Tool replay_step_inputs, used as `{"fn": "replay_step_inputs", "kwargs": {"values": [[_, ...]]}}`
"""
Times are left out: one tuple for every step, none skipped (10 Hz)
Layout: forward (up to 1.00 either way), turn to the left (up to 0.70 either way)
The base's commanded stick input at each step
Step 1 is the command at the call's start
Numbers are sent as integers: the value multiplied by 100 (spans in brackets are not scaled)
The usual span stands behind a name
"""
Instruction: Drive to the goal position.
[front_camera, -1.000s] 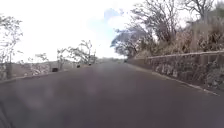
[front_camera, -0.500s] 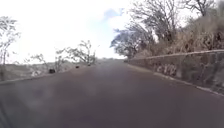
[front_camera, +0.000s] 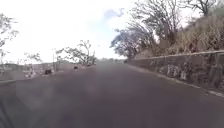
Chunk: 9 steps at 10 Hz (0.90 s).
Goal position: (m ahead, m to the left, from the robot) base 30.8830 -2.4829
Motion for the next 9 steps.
{"fn": "replay_step_inputs", "kwargs": {"values": [[70,0],[70,0],[70,0],[70,0],[70,0],[70,0],[70,0],[70,0],[70,0]]}}
